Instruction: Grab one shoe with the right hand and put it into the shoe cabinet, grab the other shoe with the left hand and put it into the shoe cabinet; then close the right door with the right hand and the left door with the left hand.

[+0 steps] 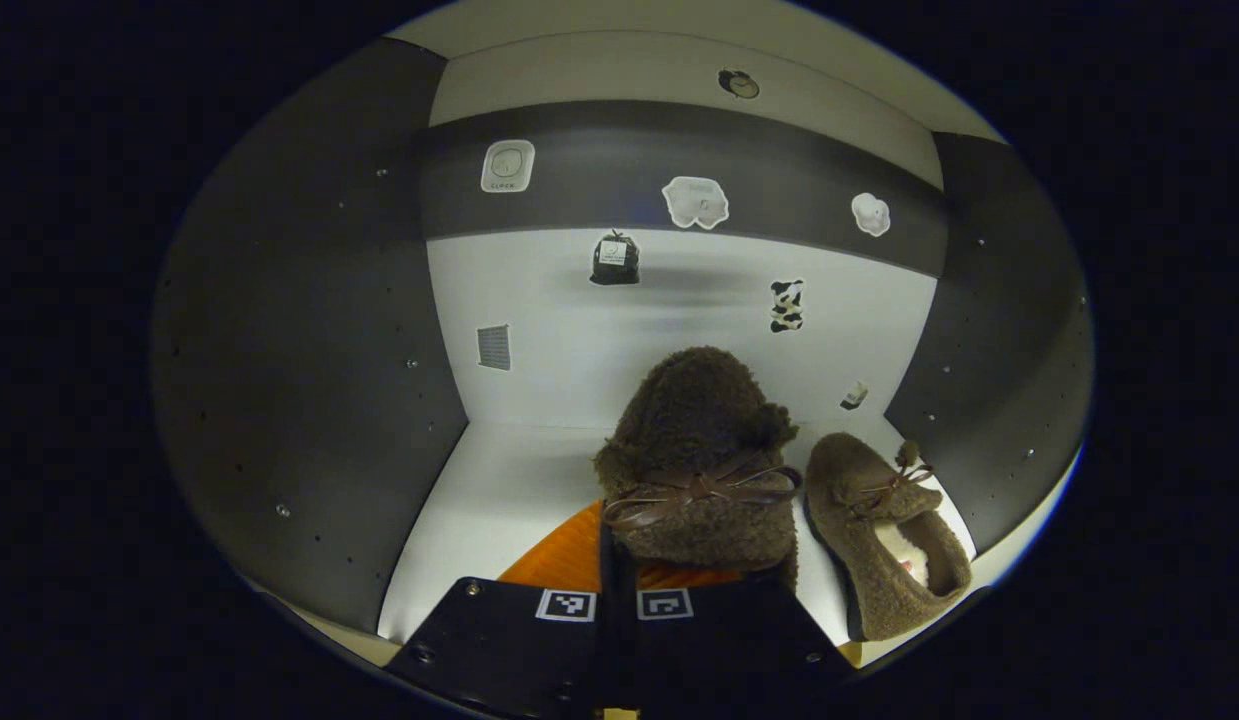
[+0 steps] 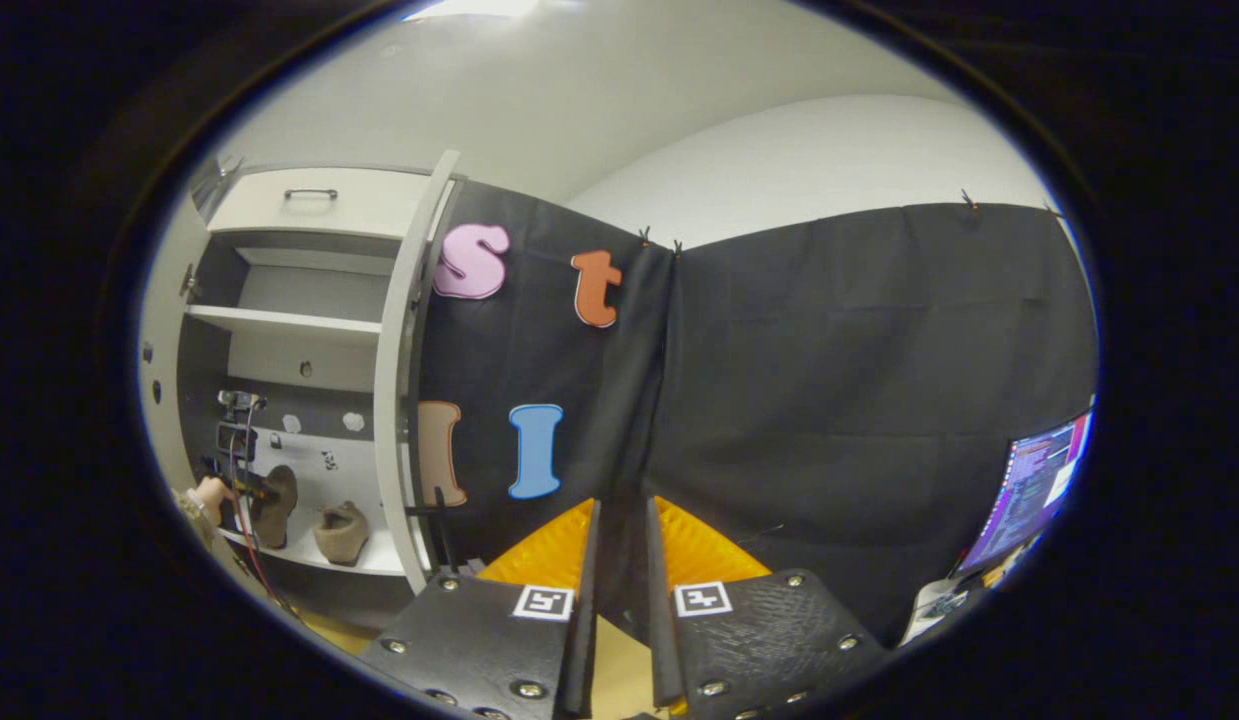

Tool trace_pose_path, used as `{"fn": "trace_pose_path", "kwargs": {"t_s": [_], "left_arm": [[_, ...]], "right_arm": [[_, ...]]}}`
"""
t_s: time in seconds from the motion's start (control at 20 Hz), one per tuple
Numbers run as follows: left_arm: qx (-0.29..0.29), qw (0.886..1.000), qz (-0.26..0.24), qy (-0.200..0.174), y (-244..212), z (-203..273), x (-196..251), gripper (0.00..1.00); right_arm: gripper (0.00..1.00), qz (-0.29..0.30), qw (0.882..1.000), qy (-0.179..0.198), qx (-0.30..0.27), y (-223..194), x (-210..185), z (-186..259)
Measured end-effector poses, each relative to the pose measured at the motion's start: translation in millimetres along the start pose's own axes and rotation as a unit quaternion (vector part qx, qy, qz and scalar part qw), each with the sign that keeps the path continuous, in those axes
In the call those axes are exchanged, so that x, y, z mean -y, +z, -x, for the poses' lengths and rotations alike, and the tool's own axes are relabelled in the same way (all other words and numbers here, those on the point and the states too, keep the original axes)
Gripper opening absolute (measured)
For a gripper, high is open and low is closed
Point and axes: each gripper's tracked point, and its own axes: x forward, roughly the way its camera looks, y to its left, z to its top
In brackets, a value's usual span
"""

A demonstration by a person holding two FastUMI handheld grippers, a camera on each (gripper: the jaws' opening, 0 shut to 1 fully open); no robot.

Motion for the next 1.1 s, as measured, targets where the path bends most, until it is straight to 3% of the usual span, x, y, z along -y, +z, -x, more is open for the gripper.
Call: {"fn": "trace_pose_path", "kwargs": {"t_s": [0.15, 0.6, 0.9, 1.05, 1.1], "left_arm": [[-0.013, 1.000, -0.008, 0.005, -5.6, -9.2, 0.7, 0.01], [-0.060, 0.997, -0.040, 0.021, -30.3, -28.7, -2.9, 0.10], [-0.065, 0.995, -0.067, 0.026, -31.2, -17.3, -11.3, 0.34], [-0.052, 0.995, -0.075, 0.033, -22.7, -0.3, -20.2, 0.51], [-0.045, 0.995, -0.078, 0.033, -20.3, 6.6, -22.7, 0.66]], "right_arm": [[0.19, 0.000, 1.000, 0.001, -0.003, -2.7, -1.1, -1.2], [0.23, -0.008, 1.000, -0.004, -0.013, -14.7, 5.4, -7.3], [0.23, -0.016, 1.000, -0.004, -0.015, -18.6, 14.1, -5.2], [0.23, -0.015, 1.000, 0.004, -0.013, -17.5, 13.4, -2.3], [0.23, -0.017, 1.000, 0.008, -0.013, -17.0, 11.8, -1.4]]}}
